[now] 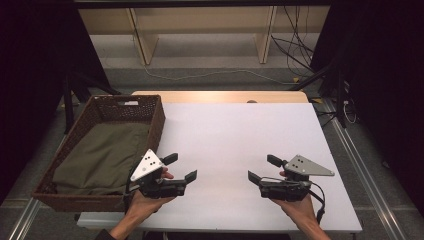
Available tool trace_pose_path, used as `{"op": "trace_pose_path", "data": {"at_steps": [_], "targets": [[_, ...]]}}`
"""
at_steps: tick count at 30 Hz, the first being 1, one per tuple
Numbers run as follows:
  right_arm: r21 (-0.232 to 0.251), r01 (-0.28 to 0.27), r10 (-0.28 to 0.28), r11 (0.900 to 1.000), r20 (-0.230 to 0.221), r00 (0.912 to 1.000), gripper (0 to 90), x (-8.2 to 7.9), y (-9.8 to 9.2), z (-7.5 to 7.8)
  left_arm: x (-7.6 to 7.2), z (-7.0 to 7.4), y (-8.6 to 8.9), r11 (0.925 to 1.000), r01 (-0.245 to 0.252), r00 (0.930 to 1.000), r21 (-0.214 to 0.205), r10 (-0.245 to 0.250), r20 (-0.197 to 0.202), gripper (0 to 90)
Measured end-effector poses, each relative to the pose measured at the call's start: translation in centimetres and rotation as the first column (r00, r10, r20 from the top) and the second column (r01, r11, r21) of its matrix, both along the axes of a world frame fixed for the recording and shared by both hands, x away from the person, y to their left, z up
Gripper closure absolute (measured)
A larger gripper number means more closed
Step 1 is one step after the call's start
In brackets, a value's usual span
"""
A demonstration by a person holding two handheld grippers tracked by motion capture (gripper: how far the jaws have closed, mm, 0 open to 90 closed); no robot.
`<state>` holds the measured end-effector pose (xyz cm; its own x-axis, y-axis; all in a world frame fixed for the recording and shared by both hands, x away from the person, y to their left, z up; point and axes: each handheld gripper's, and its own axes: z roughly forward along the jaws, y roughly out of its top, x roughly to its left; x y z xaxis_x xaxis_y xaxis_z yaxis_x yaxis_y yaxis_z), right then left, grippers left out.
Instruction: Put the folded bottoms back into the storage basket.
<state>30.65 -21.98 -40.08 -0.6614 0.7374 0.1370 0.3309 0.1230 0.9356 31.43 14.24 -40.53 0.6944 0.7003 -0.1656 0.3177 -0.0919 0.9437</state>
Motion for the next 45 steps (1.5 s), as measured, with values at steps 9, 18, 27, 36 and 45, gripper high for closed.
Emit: {"op": "trace_pose_path", "data": {"at_steps": [9, 18, 27, 36, 45], "targets": [[-0.008, 0.005, -0.006, 1.0, -0.009, 0.9999, 14.8, -0.3, -0.03, -0.32, -0.17, -0.07, 0.03, 1.0, 0.004, 0.9997, -0.008, -0.004, 0.024, 13.7], [-0.006, 0.012, -0.012, 0.9999, -0.002, 0.9999, 14.3, -0.28, -0.05, -0.28, -0.2, -0.09, -0.05, 0.9999, 0.009, 0.9995, -0.005, -0.009, 0.03, 13.8], [-0.003, 0.016, -0.016, 0.9999, 0.004, 0.9999, 14.1, -0.25, -0.06, -0.22, -0.16, -0.08, 0.02, 0.9999, 0.001, 0.9995, -0.015, 0.0, 0.033, 13.8], [0.004, 0.023, -0.023, 0.9997, 0.01, 0.9997, 14.0, -0.24, -0.2, -0.1, -0.16, -0.09, 0.02, 0.9998, -0.005, 0.9993, -0.017, 0.005, 0.038, 13.6], [0.009, 0.028, -0.028, 0.9996, 0.015, 0.9995, 14.0, -0.24, -0.27, -0.04, -0.12, -0.09, 0.07, 0.9998, -0.013, 0.9989, -0.016, 0.013, 0.045, 12.7]]}}
